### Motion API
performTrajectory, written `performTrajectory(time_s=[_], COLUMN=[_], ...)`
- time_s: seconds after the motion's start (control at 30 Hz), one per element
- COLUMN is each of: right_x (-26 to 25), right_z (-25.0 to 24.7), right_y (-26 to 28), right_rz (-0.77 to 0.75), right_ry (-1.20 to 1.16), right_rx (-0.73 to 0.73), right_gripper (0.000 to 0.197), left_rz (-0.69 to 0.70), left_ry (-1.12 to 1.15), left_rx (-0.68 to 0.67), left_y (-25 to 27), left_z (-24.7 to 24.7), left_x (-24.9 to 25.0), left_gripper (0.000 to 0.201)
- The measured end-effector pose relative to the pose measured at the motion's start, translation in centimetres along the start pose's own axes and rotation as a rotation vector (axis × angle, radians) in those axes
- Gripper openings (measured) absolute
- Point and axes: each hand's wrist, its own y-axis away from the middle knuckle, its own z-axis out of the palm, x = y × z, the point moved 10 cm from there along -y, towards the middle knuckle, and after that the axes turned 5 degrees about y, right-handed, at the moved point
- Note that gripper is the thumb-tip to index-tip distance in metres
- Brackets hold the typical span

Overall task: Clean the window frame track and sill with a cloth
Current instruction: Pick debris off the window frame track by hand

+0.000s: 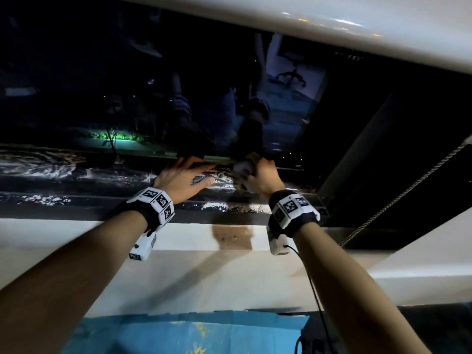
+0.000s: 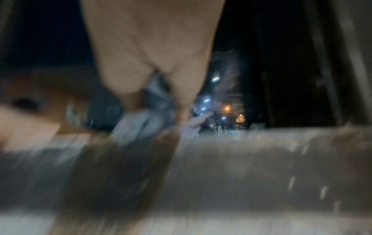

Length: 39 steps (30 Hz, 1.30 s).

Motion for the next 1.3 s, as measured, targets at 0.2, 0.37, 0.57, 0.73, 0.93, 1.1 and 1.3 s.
performTrajectory(time_s=[0.2,0.37,0.57,0.73,0.93,1.1,1.3], right_x=[6.0,5.3,-1.0,-0.9,3.5,-2.8,-3.7], right_z=[-2.3,1.6,5.0,-0.2,3.8,5.7,3.0], right_y=[-0.1,1.0,-1.1,-1.5,-2.3,-2.1,-1.7], right_rz=[0.101,0.301,-0.037,-0.183,0.141,0.009,-0.096], right_ry=[0.023,0.285,0.156,0.002,0.219,0.177,-0.101], right_rx=[0.135,0.045,-0.017,0.181,0.027,-0.003,-0.032], right_gripper=[0.021,0.043,0.029,0.025,0.065,0.031,0.025], left_rz=[0.002,-0.080,-0.105,-0.086,-0.071,-0.083,-0.082], left_ry=[0.211,-0.042,-0.123,-0.163,-0.152,-0.159,-0.150], left_rx=[0.034,0.111,0.065,0.060,0.074,0.067,0.061], left_y=[0.6,2.2,3.2,3.6,3.8,3.6,3.4], left_z=[-0.9,-1.9,-2.2,-2.3,-2.1,-1.9,-1.7], left_x=[-1.2,-4.5,-6.2,-6.2,-5.7,-6.1,-6.2], left_gripper=[0.060,0.069,0.070,0.074,0.069,0.066,0.062])
